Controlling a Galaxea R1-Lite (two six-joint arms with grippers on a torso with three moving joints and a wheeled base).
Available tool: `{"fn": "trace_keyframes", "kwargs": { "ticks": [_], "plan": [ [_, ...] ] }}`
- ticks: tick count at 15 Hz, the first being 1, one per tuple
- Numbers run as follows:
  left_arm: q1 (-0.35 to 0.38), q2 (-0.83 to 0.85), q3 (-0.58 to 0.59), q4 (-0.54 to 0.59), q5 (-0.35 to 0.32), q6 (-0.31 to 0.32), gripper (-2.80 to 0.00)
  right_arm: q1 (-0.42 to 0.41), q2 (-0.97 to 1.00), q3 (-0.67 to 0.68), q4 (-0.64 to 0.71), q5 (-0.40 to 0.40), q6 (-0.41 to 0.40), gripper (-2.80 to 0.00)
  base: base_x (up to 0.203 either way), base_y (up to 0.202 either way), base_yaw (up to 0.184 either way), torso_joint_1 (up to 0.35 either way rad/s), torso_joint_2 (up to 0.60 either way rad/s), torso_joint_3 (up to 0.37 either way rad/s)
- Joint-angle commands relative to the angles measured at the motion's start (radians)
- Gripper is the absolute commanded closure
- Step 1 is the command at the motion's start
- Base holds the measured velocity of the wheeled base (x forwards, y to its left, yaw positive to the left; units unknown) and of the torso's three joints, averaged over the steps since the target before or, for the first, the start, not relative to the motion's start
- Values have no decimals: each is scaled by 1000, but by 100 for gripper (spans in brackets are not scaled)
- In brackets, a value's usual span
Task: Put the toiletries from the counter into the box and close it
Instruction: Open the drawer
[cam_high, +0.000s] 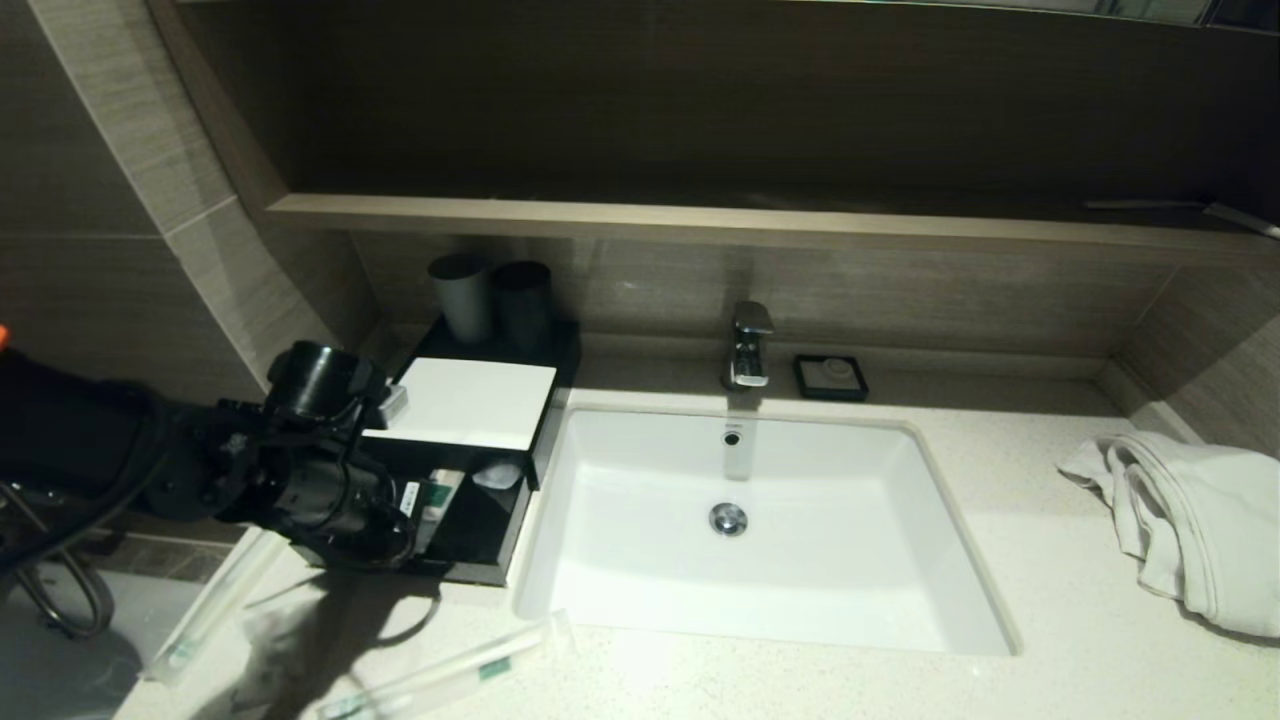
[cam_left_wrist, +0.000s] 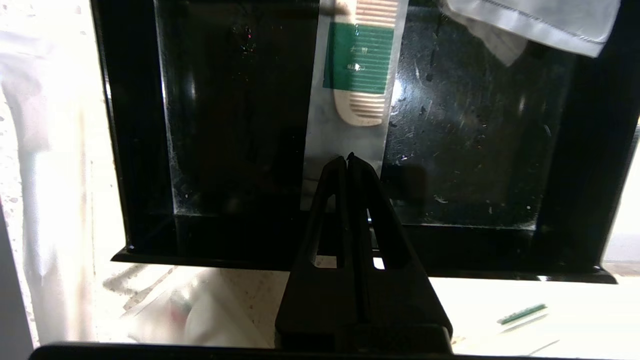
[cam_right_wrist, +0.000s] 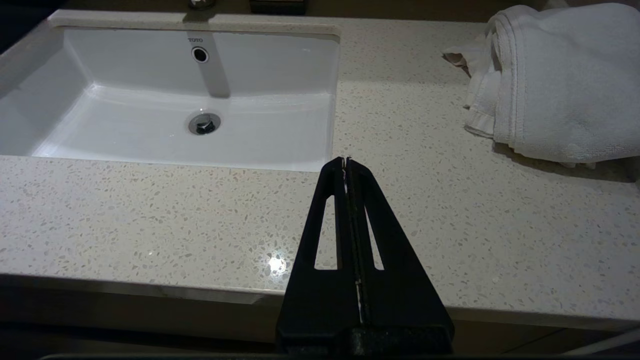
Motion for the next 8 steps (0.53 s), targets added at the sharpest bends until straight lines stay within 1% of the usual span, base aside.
{"fn": "trace_keyframes", "kwargs": {
  "ticks": [1,8],
  "plan": [
    [0,31,-7,2,0,-1,0,0,0,0,0,1,0,0,0,0,0,0,0,0],
    [-1,37,2,5,0,2,0,-1,0,0,0,1,0,0,0,0,0,0,0,0]
  ]
}}
